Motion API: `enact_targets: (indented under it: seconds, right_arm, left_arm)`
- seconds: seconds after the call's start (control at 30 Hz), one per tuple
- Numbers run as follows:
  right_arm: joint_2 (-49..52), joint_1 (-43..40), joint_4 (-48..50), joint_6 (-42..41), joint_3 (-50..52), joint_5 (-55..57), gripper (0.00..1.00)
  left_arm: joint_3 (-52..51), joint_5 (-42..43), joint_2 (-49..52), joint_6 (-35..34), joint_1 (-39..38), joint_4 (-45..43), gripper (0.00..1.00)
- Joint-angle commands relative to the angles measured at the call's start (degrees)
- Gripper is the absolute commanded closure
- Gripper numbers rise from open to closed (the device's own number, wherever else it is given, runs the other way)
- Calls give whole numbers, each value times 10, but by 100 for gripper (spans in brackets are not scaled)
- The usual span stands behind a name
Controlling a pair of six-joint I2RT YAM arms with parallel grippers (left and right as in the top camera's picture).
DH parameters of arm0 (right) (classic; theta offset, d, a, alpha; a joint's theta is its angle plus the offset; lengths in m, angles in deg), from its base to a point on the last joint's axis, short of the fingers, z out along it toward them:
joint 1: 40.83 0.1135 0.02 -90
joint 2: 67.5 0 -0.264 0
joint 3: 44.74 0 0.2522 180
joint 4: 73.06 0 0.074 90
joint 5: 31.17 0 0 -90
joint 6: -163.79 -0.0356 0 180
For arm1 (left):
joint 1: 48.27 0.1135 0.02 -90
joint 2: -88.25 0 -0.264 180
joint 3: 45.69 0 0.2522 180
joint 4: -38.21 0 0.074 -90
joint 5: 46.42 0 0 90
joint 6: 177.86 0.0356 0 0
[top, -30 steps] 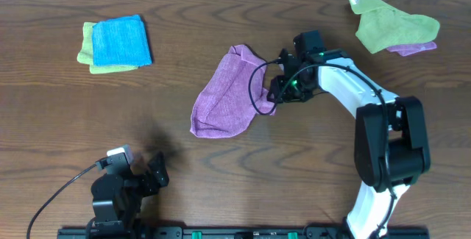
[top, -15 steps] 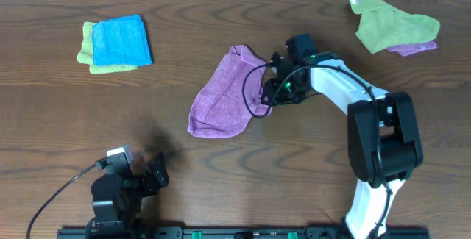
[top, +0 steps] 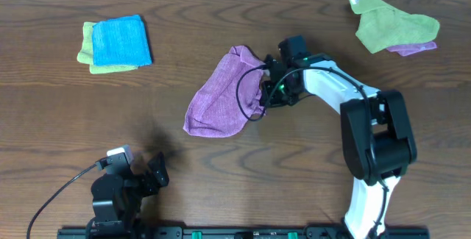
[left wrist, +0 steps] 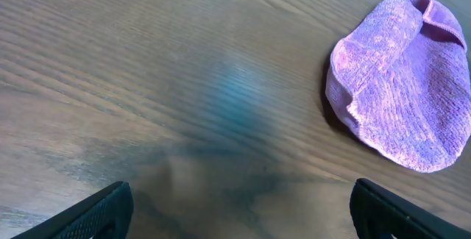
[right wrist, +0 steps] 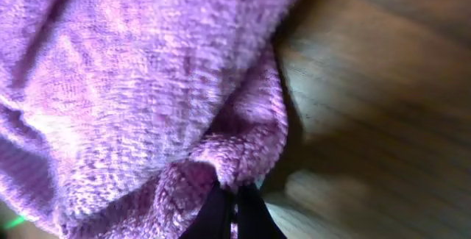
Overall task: Fold the cloth
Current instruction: 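Drag the purple cloth corner up-right to flatten it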
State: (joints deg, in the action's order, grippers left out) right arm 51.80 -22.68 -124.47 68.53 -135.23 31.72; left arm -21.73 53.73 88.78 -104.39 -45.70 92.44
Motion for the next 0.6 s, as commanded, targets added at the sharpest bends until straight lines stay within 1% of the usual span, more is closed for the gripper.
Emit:
enact_targets:
  seconds: [0.0, 0.1, 0.2, 0.4, 0.57]
  right_arm:
    - [10, 4, -1, 4, 1, 1, 99]
    - [-10, -13, -37, -5, -4, 15, 99]
    - [-44, -34, -88, -5, -5, 46, 99]
    - [-122, -78, -188, -5, -5, 92, 99]
    - [-138, -98, -264, -4, -5, 141, 99]
  left_arm:
    - [-7, 4, -3, -5, -1, 0, 5]
    - [-7, 5, -3, -26, -1, 0, 5]
    - [-7, 5, -3, -78, -1, 0, 5]
    - [-7, 24, -3, -229, -1, 0, 5]
    - [-6, 44, -3, -343, -1, 0, 5]
